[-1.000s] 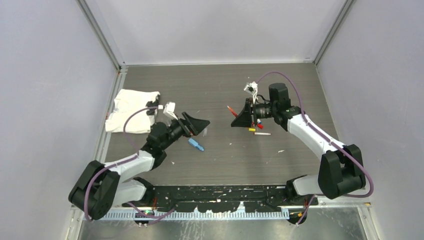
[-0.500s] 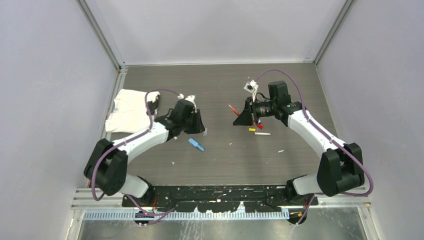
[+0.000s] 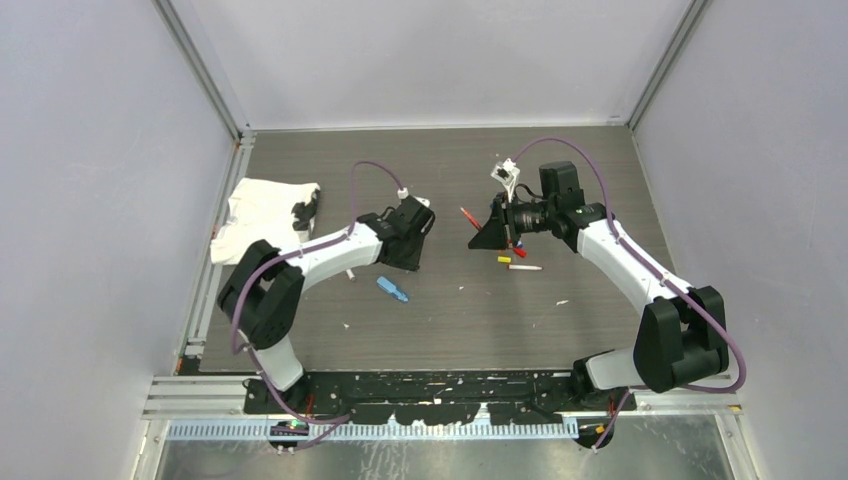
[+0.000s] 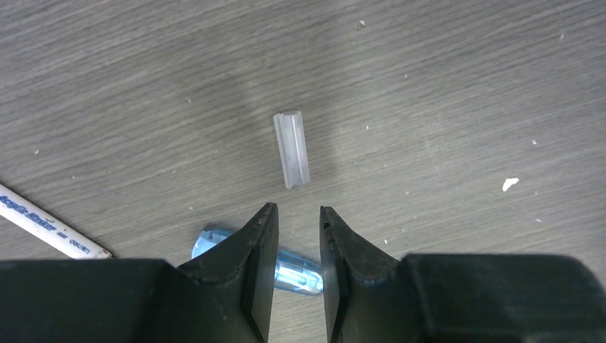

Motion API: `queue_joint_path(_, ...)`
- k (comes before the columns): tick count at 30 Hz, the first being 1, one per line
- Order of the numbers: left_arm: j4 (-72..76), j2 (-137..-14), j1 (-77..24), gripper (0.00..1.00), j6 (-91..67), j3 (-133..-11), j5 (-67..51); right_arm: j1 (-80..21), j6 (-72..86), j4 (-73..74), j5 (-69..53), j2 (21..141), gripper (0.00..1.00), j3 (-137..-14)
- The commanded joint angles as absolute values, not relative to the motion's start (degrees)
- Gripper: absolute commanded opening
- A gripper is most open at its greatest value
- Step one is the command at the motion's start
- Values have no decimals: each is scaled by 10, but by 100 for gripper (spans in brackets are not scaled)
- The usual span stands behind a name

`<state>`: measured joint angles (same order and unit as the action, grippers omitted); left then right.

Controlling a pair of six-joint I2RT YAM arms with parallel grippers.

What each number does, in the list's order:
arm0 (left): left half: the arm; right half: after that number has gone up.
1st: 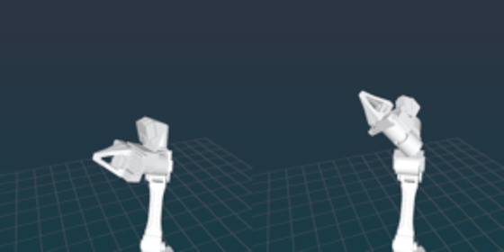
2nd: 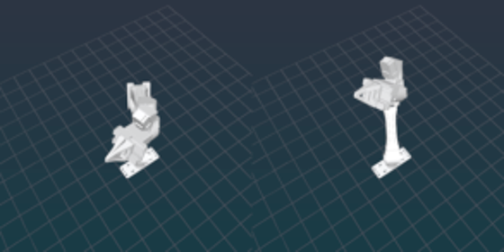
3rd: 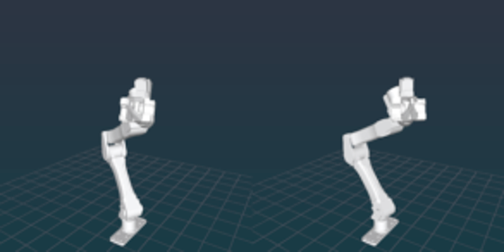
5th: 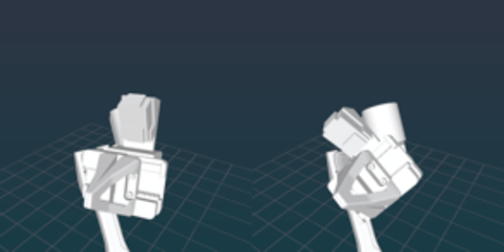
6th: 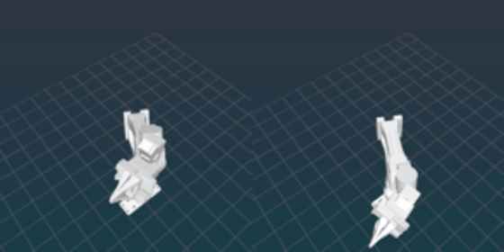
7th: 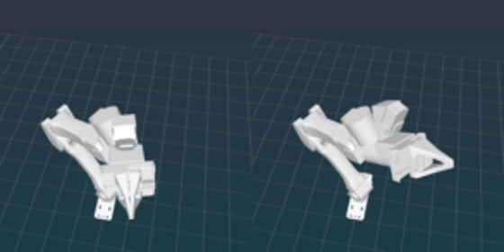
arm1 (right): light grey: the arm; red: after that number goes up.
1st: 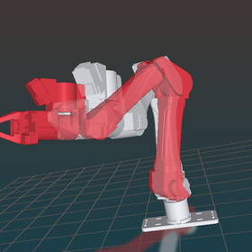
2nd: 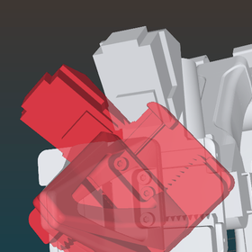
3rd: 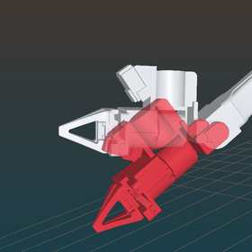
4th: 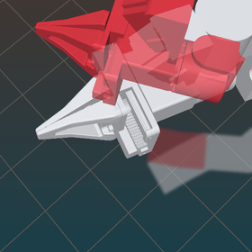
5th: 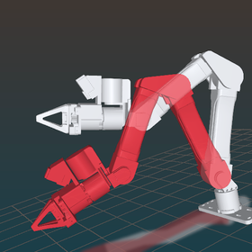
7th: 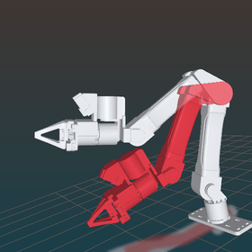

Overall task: Insert the pens into the pen caps
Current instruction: Insert the pen cap onto the pen.

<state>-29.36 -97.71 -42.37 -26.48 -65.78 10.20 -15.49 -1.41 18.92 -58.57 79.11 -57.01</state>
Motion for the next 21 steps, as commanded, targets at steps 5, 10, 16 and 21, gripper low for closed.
queue_joint_path(5,-331,-1037,-430,28,-234,-732,125,-152,-11,178,-592,781,1,-584)
queue_joint_path(10,-356,-1070,-433,24,-232,-765,137,-152,-11,178,-595,783,1,-585)
queue_joint_path(16,-394,-1110,-439,24,-226,-802,168,-152,-10,178,-596,784,1,-585)
queue_joint_path(21,-400,-1128,-440,24,-223,-811,172,-152,-10,178,-597,784,1,-585)
